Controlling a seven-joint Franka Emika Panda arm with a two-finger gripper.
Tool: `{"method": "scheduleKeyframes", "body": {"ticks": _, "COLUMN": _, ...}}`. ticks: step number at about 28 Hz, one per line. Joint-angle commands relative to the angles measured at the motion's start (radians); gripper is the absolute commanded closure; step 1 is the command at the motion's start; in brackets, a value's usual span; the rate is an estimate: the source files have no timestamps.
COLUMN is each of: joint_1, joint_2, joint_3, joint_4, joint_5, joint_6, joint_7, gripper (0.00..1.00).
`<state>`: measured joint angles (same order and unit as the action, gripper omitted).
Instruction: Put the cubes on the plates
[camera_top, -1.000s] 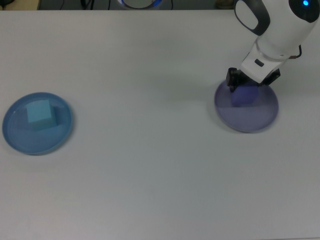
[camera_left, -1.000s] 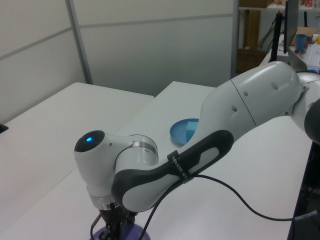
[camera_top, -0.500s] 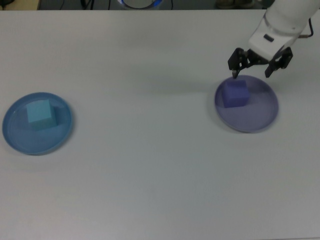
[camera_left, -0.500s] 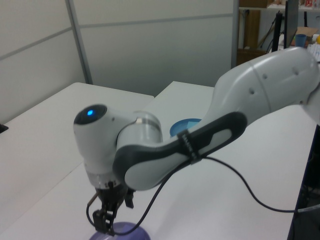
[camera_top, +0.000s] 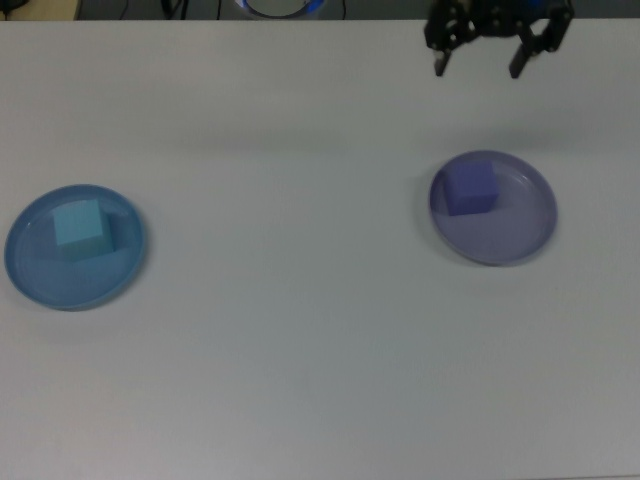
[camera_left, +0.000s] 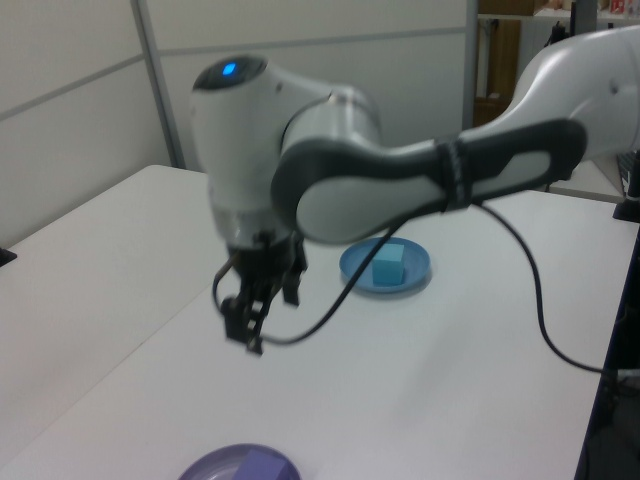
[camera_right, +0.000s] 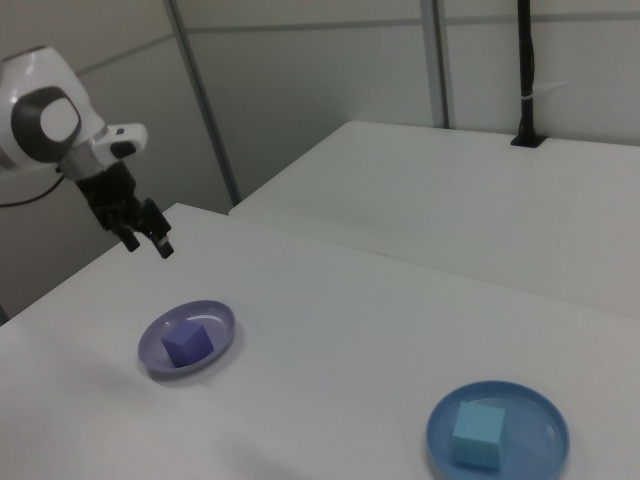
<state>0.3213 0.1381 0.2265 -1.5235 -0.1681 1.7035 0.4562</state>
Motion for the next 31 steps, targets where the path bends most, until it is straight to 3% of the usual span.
{"method": "scheduleKeyframes", "body": {"ticks": 1, "joint_1": -0.079, "joint_2": -0.080, "joint_3": -0.007, "joint_4": -0.024, "joint_5": 0.031, "joint_6": -0.068, "joint_7": -0.099, "gripper": 0.00}}
{"method": "scheduleKeyframes", "body": {"ticks": 9, "joint_1": -0.225, "joint_2": -0.163, "joint_3": -0.012, "joint_4": -0.027, "joint_5": 0.099, "joint_6": -0.128, "joint_7": -0.200, "gripper": 0.00}}
{"method": "scheduleKeyframes", "body": {"ticks": 14, "joint_1": -0.333, "joint_2": -0.202, "joint_3": -0.012, "joint_4": -0.038, "joint_5": 0.171, "joint_6": -0.136, "joint_7": -0.220, "gripper": 0.00}}
{"method": "scheduleKeyframes", "body": {"ticks": 31, "joint_1": -0.349, "joint_2": -0.206, "joint_3": -0.022, "joint_4": -0.096, "joint_5": 0.179, "joint_6": -0.131, "joint_7": -0.269, "gripper": 0.00}}
